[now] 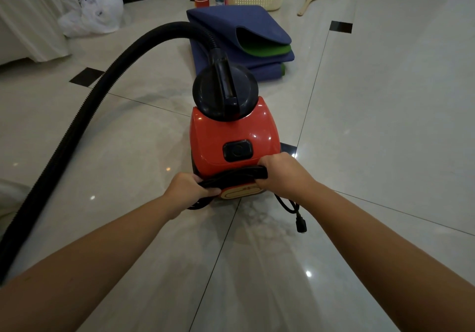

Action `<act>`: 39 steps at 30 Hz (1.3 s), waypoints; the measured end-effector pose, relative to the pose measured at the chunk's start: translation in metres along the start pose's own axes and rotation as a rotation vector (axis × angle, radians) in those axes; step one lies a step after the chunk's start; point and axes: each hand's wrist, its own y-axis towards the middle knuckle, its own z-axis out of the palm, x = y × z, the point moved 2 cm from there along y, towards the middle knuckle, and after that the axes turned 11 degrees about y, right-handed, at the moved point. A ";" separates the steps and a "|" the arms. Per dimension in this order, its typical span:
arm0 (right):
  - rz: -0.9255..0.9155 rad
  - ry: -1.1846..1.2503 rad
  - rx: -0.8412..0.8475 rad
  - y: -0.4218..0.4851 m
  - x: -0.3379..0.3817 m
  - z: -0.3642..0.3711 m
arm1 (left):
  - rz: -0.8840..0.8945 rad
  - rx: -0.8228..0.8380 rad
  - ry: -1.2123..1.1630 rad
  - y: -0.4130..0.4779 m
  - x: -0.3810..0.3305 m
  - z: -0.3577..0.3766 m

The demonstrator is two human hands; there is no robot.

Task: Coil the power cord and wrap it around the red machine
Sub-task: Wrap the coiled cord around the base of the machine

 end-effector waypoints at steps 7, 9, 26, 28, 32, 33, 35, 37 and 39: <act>-0.013 0.006 0.043 0.004 0.001 0.009 | -0.023 0.077 0.031 0.005 0.012 0.003; -0.021 -0.030 0.063 0.005 0.003 0.008 | -0.002 0.024 0.110 0.005 0.014 0.007; -0.043 -0.051 0.115 0.011 0.007 -0.001 | 1.202 -1.108 1.026 -0.014 0.007 0.043; -0.032 -0.020 0.086 0.010 0.005 0.000 | 1.197 -1.128 1.018 -0.010 0.005 0.042; 0.001 0.002 0.043 0.008 0.003 0.003 | 1.157 -1.168 1.011 -0.002 -0.006 0.048; 0.004 0.006 0.030 0.008 0.002 0.004 | 1.143 -1.175 1.017 0.000 -0.008 0.050; 0.008 -0.004 0.004 0.006 0.002 0.005 | 1.127 -1.196 1.026 0.002 -0.011 0.051; -0.010 -0.046 -0.023 0.004 0.002 0.006 | 1.147 -1.228 1.020 0.001 -0.014 0.048; -0.033 -0.090 -0.054 0.001 0.001 0.005 | 1.168 -1.227 1.013 -0.001 -0.015 0.046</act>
